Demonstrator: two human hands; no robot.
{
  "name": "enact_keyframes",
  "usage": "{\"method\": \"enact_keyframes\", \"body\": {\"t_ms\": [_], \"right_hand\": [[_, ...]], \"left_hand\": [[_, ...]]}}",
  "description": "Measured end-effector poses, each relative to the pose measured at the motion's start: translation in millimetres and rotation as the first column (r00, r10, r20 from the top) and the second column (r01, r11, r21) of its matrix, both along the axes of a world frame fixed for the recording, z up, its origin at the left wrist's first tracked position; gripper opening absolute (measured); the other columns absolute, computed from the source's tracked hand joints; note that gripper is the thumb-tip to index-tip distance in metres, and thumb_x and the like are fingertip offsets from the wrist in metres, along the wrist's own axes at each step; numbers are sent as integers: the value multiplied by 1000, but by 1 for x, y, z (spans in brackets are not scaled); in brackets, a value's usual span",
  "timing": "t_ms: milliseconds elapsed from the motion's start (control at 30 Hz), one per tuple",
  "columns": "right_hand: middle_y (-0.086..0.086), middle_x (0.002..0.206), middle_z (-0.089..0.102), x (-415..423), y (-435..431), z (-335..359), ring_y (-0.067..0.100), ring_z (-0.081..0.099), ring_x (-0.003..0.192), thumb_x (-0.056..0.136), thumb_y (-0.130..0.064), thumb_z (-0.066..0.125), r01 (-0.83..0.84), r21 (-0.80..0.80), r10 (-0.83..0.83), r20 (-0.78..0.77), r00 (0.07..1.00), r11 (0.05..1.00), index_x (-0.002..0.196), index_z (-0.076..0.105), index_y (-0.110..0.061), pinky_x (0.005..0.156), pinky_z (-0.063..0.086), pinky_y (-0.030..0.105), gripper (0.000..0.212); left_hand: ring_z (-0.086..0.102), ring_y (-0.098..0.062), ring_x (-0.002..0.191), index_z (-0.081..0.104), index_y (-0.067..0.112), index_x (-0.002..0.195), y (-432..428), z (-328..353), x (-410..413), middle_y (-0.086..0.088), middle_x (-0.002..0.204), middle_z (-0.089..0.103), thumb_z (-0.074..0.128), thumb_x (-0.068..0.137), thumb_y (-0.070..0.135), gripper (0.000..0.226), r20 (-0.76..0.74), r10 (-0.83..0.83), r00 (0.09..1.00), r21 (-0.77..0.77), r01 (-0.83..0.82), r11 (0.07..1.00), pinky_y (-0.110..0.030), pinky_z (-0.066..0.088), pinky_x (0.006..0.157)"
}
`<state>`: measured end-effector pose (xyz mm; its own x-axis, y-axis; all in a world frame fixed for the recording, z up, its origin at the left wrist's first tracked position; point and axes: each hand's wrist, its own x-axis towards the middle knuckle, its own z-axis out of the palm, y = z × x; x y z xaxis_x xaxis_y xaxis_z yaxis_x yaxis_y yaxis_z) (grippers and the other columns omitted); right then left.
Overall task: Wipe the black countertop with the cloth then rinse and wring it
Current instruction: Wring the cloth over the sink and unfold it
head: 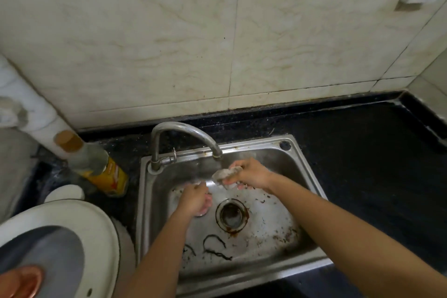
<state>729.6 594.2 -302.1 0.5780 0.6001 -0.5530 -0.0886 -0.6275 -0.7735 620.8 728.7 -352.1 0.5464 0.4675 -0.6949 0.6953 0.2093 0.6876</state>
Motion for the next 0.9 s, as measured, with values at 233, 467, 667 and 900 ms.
{"method": "enact_keyframes", "body": {"t_ms": [233,467,667,900], "right_hand": [[-10,76,61,7,-25,62,-7,52,62,74,4,68,-498,-59,499,188,846,865,92,69,-17,61,42,11,29],[-2,82,63,15,-42,87,-4,52,62,80,8,58,-615,-1,597,243,765,789,103,67,-5,57,41,11,28],[7,91,66,30,-52,94,7,58,68,93,-8,57,-578,83,572,89,816,812,110,65,-7,58,47,16,19],[5,62,55,22,-57,75,11,45,48,98,-26,50,-388,82,396,-186,899,918,82,64,-5,42,36,16,30]], "left_hand": [[67,-30,83,54,1,121,-33,30,-15,-22,109,65,40,95,52,59,140,191,972,-526,-90,846,-37,56,64],[63,-15,75,57,4,124,-53,70,-25,-10,98,68,49,89,50,58,402,-118,908,-560,346,753,-24,52,60],[53,-8,57,67,8,95,-58,104,-20,0,71,61,70,84,23,19,352,-393,850,-230,485,844,-16,45,51],[55,-11,64,57,16,75,-63,120,-4,2,73,58,57,91,30,22,-206,-725,658,666,637,388,-23,41,58]]}}
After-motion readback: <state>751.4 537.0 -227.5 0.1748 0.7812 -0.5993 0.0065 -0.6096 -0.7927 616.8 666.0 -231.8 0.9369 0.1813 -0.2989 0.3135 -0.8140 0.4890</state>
